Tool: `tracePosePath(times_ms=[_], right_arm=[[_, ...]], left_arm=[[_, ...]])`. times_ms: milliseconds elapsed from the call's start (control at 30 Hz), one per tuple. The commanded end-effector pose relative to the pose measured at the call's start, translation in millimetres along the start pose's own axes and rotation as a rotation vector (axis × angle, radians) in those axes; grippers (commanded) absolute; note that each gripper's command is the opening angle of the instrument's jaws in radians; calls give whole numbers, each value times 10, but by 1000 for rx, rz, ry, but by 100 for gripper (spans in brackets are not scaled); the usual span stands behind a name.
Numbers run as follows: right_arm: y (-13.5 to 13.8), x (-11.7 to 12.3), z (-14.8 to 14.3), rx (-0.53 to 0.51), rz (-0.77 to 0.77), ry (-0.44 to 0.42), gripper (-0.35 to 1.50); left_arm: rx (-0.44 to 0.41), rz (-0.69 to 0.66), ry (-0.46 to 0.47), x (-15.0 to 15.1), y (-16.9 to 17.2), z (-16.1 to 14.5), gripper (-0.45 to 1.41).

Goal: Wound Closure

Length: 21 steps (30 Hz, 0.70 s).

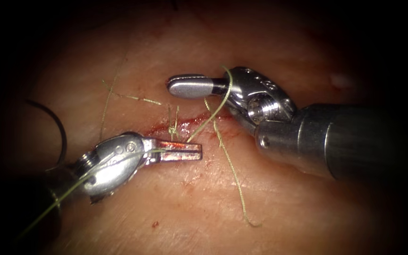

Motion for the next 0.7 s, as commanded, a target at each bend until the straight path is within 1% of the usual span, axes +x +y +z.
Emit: tracePosePath(times_ms=[33, 167, 200, 267, 300, 367, 400, 433, 467, 500, 533, 567, 600, 667, 700], right_arm=[[2, -6, -2, 13, -4, -28, -35], [-3, -12, -8, 52, -68, -84, -35], [-7, -13, -11, 74, -89, -116, -1], [-10, -13, -14, 103, -107, -158, 17], [-11, -12, -15, 115, -107, -178, 32], [-14, -8, -18, 141, -121, -217, 52], [-17, -5, -20, 158, -136, -240, 74], [-18, -3, -20, 166, -142, -250, 86], [-20, 0, -21, 203, -161, -299, 99], [-21, 1, -20, 220, -166, -322, 109], [-23, 4, -19, 264, -187, -378, 119], [-24, 7, -16, 304, -203, -431, 126], [-26, 9, -15, 339, -224, -470, 128], [-29, 10, -15, 375, -252, -503, 126], [-30, 9, -15, 420, -299, -529, 123]], left_arm=[[-5, -3, 0, -7, -9, 4, -45], [-3, -4, 0, -7, -17, 1, -45], [-4, -4, -3, -8, -19, 1, -45], [-6, -3, -5, -9, -22, 0, -45], [-8, -2, -5, -10, -23, 0, -45], [-10, -1, -8, -11, -26, -2, -45], [-9, 0, -11, -13, -28, -4, -45], [-10, 0, -11, -13, -29, -5, -45], [-10, 1, -14, -14, -31, -5, -45], [-10, 1, -14, -14, -31, -4, -45], [-9, 0, -14, -13, -31, -3, -45], [-7, 0, -17, -13, -31, -1, -45], [-5, 0, -18, -13, -31, 1, -45], [-4, 0, -21, -13, -31, 2, -45], [-1, -1, -24, -13, -32, 4, -45]])
